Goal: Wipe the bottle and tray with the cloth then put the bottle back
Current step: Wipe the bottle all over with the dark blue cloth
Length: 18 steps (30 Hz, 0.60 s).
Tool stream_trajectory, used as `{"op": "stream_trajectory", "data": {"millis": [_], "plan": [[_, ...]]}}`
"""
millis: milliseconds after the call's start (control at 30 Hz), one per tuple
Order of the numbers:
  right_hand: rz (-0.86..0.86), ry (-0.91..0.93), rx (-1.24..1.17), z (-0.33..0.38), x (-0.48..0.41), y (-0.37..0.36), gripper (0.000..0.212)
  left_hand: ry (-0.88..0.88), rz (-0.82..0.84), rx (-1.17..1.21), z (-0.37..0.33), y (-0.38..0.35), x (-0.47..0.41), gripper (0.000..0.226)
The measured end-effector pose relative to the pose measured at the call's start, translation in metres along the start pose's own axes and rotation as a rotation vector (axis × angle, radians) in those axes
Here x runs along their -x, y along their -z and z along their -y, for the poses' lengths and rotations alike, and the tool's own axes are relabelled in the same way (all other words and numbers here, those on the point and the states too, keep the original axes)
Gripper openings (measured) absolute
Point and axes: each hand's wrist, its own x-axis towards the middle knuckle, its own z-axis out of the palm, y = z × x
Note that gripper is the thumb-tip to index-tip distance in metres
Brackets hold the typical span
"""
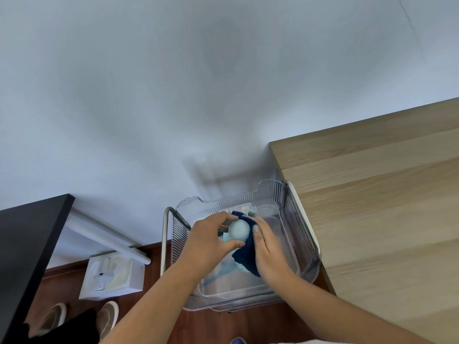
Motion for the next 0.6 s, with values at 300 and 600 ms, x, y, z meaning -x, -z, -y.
{"op": "stream_trajectory", "data": {"millis": [300,600], "plan": [[0.042,0.183,0.294,-0.04,0.02,0.002,0.045,0.016,0.012,0.011,0.004,-0.001,-0.003,0.047],[0.02,-0.232,-0.156,-0.024,-0.037,0.001,0.039,0.056,0.012,0.067,0.007,0.002,-0.004,0.045]]}}
